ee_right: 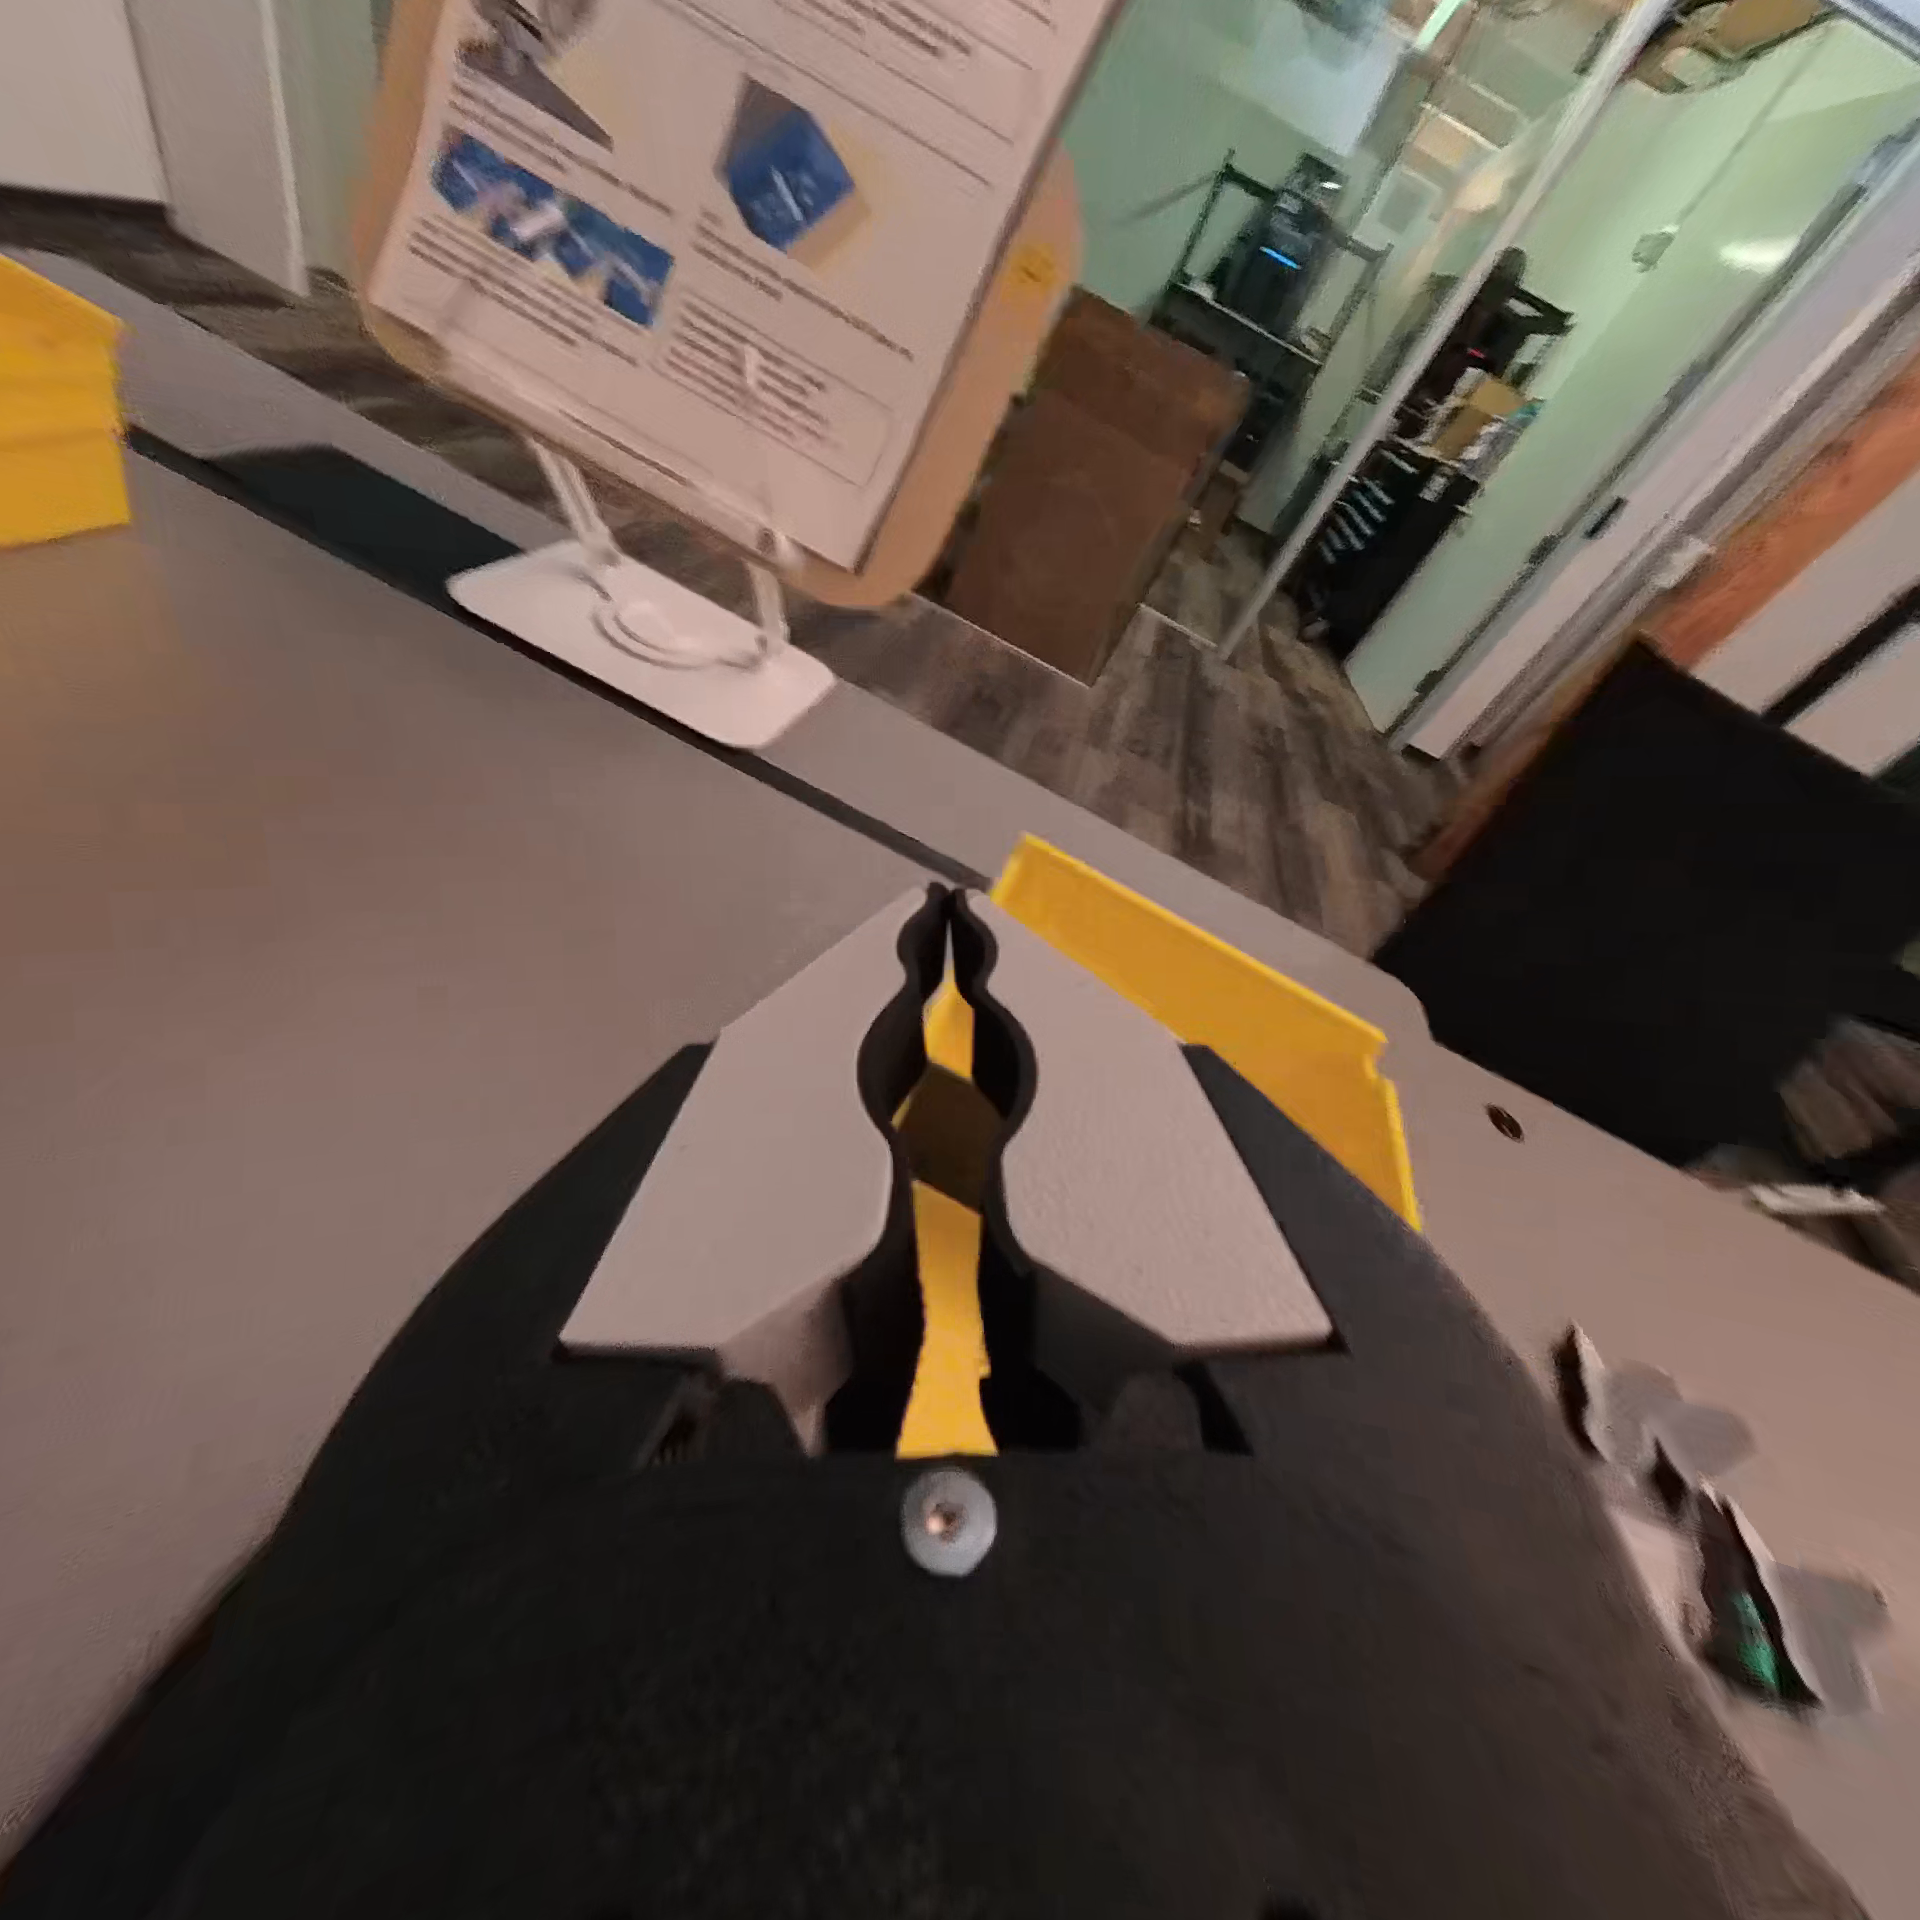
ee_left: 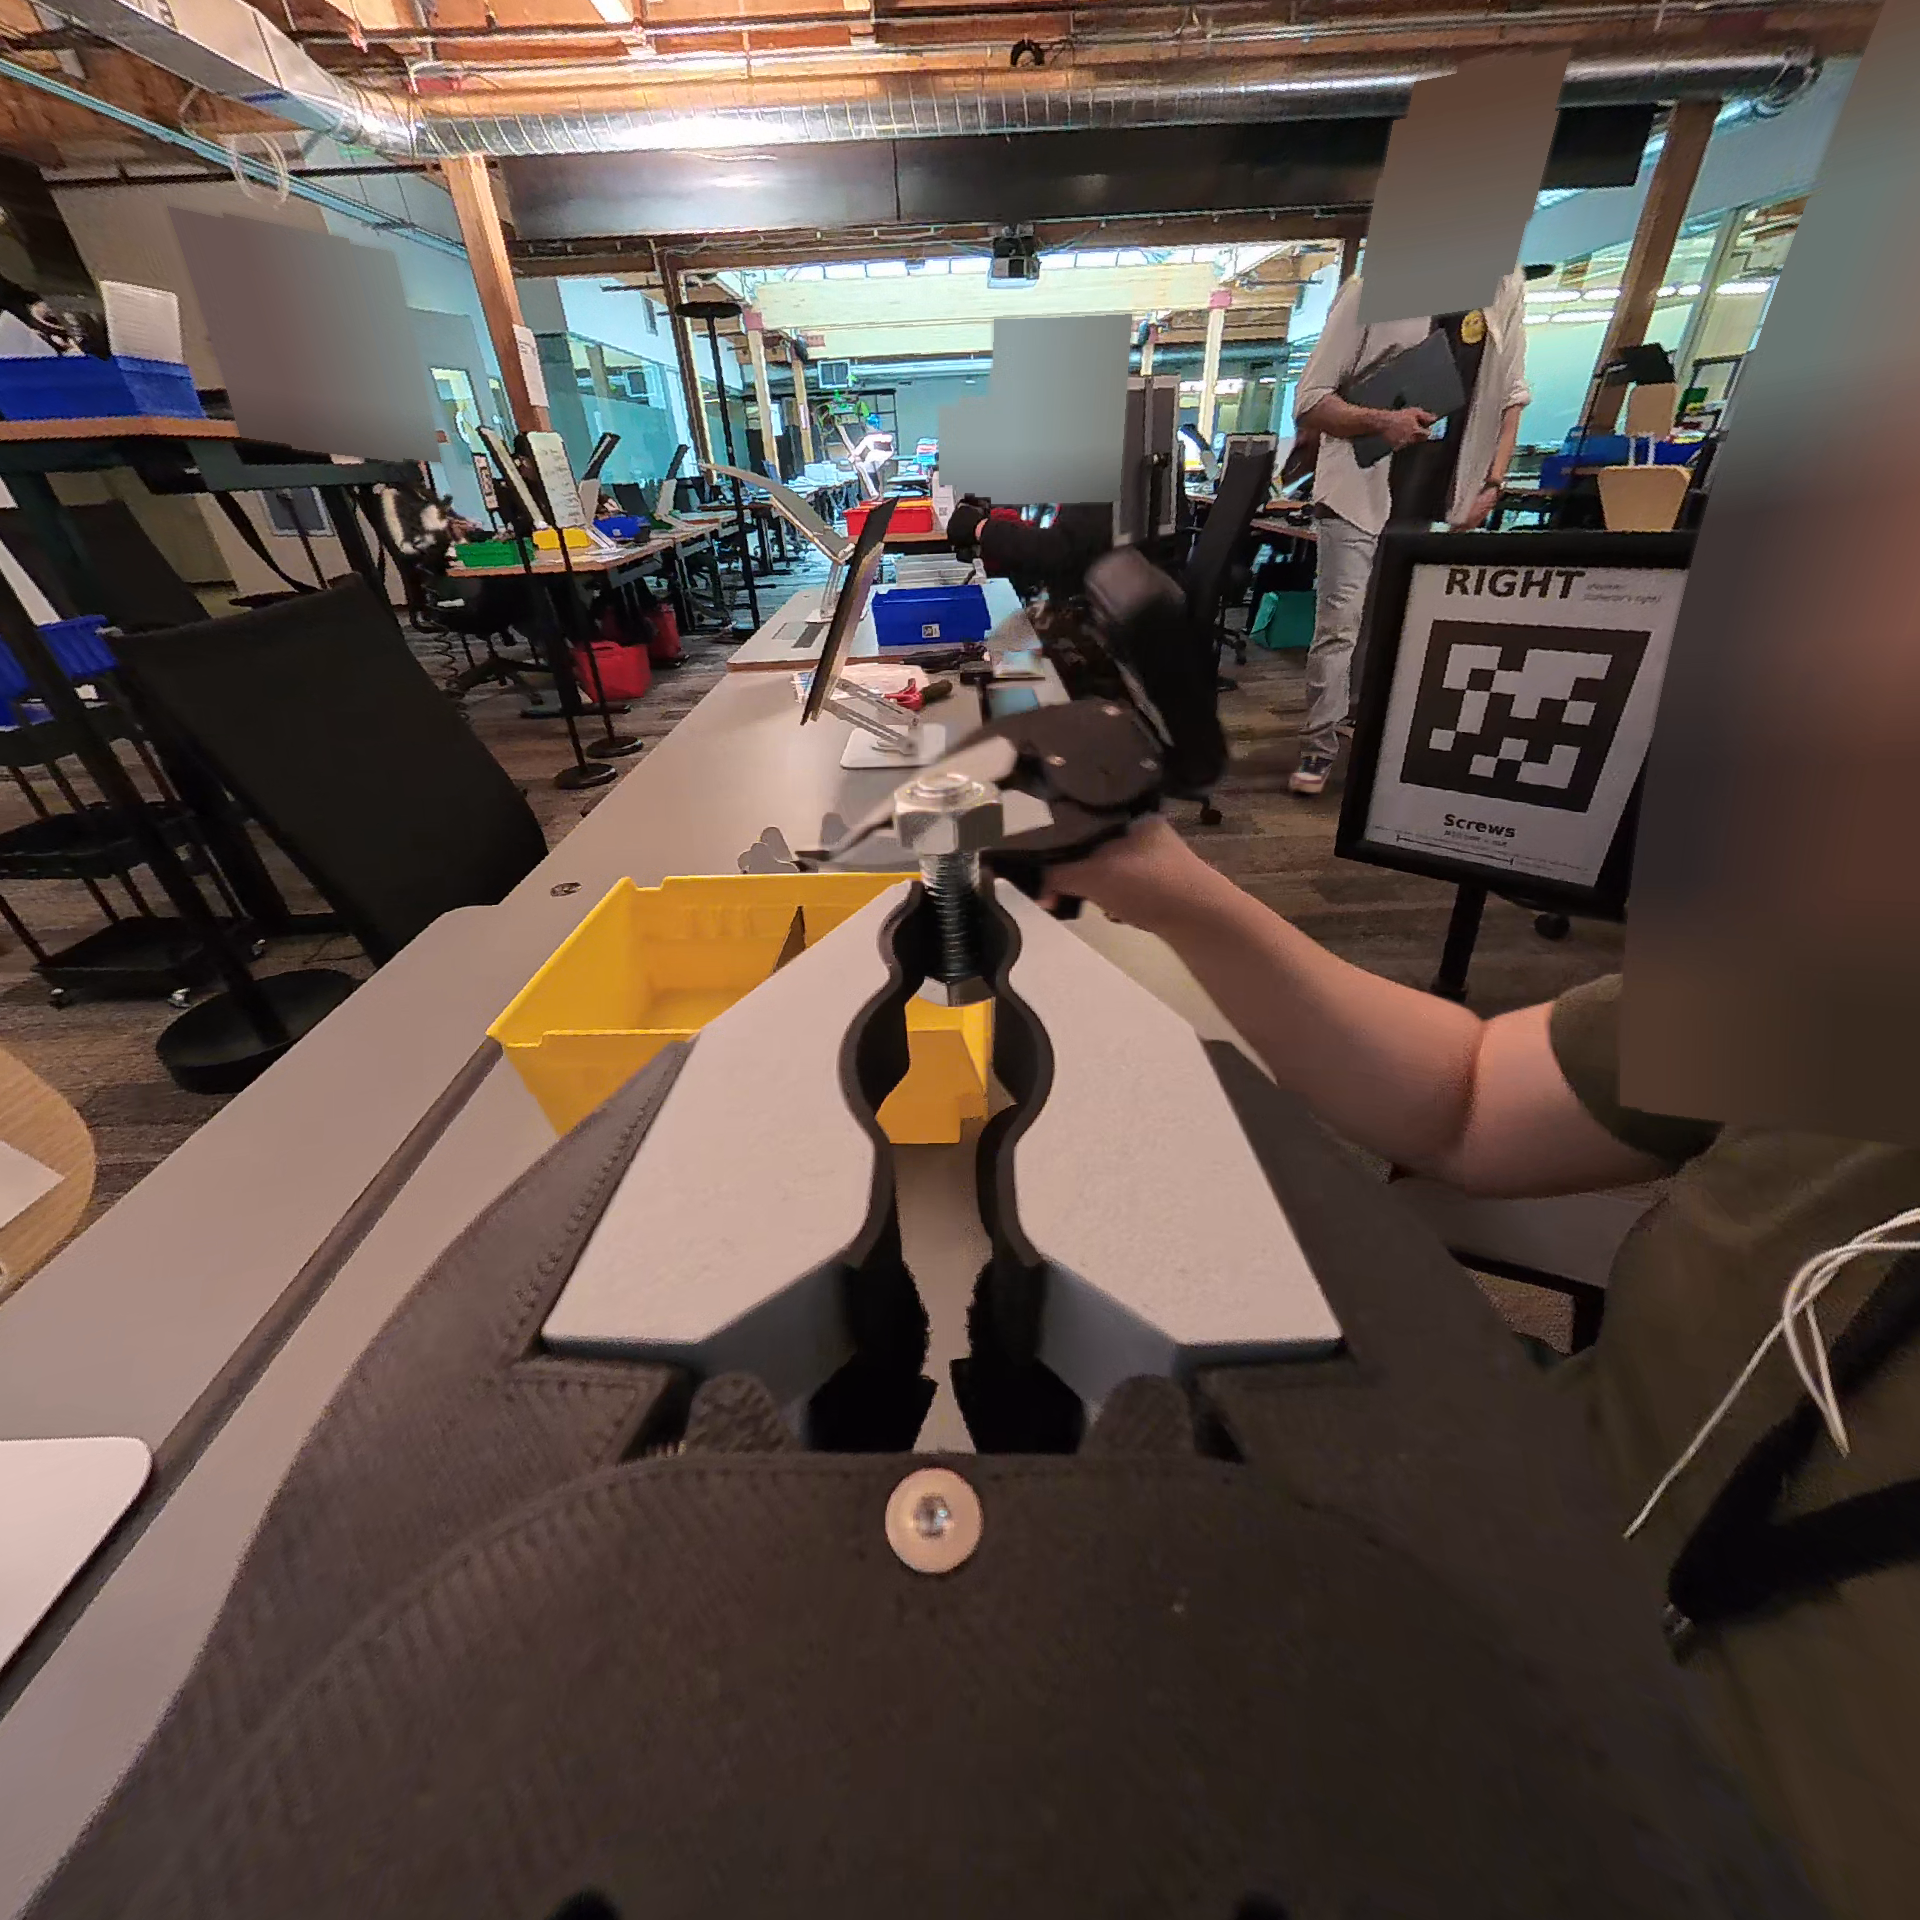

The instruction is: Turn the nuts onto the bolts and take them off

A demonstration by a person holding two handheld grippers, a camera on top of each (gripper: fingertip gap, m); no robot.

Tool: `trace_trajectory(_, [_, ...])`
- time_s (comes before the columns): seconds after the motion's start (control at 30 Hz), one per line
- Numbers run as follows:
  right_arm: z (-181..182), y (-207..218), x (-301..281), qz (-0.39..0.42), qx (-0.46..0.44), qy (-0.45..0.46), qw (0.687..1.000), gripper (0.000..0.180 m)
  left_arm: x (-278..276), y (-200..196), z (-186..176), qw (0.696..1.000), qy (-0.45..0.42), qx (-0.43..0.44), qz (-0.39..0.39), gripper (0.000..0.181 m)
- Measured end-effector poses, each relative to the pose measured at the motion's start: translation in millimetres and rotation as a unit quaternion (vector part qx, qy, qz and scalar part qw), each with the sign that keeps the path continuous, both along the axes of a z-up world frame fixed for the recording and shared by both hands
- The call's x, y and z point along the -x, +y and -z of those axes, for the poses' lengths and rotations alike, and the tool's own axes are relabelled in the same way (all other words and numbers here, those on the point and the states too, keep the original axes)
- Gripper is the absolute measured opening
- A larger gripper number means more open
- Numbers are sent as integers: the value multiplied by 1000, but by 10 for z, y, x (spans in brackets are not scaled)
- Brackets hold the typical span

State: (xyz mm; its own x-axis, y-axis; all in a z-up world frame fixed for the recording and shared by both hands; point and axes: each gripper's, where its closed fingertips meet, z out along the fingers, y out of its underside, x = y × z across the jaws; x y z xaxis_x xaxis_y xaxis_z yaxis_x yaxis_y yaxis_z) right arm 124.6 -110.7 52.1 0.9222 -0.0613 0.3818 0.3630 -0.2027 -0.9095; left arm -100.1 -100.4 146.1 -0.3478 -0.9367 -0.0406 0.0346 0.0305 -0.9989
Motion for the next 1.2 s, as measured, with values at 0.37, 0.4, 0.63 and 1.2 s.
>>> trace_trajectory(0.37, [1422,-3027,-2979,455,40,176,872,4,-50,47,44,1000,6,-10,-17,7])
trace_trajectory(0.4, [1456,-3160,-3134,472,39,189,860,4,-62,62,59,1000,9,-9,-20,7])
trace_trajectory(0.63, [1545,-3220,-3555,490,87,162,852,4,-111,164,132,999,19,-3,-33,8])
trace_trajectory(1.2, [1449,-2976,-3372,502,257,102,819,0,-142,198,199,998,39,-9,-39,8])
